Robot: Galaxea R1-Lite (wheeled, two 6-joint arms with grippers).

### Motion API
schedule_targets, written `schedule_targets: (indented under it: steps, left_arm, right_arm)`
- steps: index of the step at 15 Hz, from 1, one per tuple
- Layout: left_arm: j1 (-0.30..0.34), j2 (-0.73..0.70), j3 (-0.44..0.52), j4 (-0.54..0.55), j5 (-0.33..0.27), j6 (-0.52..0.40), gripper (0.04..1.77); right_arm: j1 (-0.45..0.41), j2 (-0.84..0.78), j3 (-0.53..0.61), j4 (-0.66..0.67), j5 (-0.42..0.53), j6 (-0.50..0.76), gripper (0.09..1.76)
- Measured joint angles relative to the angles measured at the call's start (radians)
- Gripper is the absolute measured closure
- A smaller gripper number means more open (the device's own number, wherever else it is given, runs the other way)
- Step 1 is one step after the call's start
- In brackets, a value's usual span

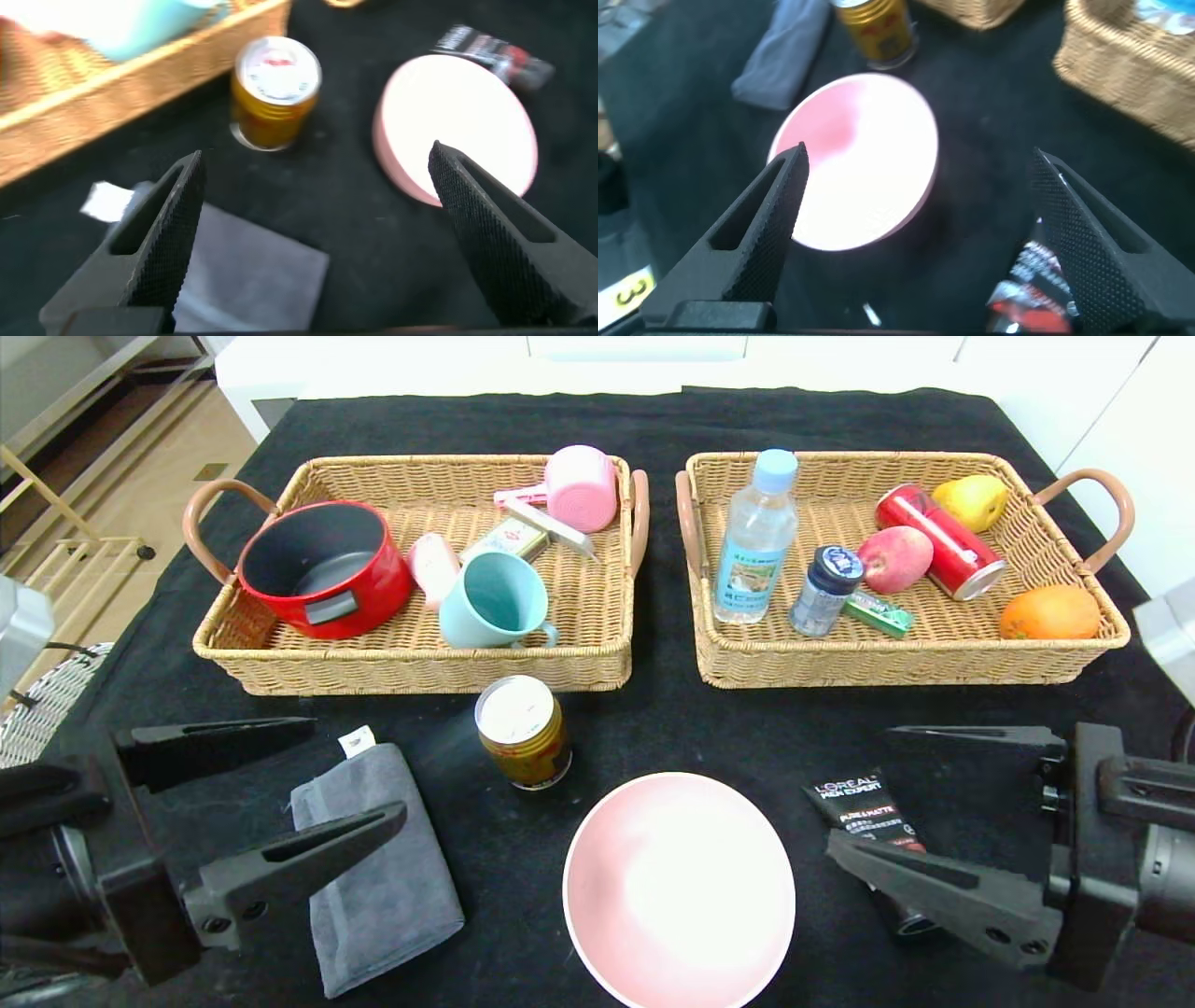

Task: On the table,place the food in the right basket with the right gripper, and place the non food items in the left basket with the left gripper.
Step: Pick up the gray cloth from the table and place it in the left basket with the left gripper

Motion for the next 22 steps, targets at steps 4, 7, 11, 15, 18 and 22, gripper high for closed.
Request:
schedule_targets:
  steps: [4,7,11,15,18,22]
  left_arm:
    - [0.000,-0.009,-0.016,-0.004,0.019,0.001,0.09]
    - [-0.001,-0.014,-0.066,0.060,0.030,0.006,0.09]
    - [-0.014,0.000,-0.178,0.221,0.054,0.005,0.09]
    - [-0.063,0.082,-0.264,0.354,0.207,-0.016,0.09]
    - [-0.081,0.171,-0.354,0.487,0.342,-0.198,0.09]
    - [-0.081,0.267,-0.512,0.789,0.405,-0.483,0.09]
  right_arm:
    - [-0.026,-0.022,0.141,-0.177,0.029,0.002,0.15]
    - [-0.057,-0.021,0.232,-0.298,0.032,0.001,0.15]
    - [-0.072,-0.048,0.260,-0.325,0.041,0.005,0.15]
    - [-0.074,-0.093,0.259,-0.323,0.037,0.005,0.15]
    - [-0.090,-0.124,0.246,-0.320,0.039,0.006,0.15]
    - [-0.095,-0.142,0.243,-0.316,0.039,0.003,0.15]
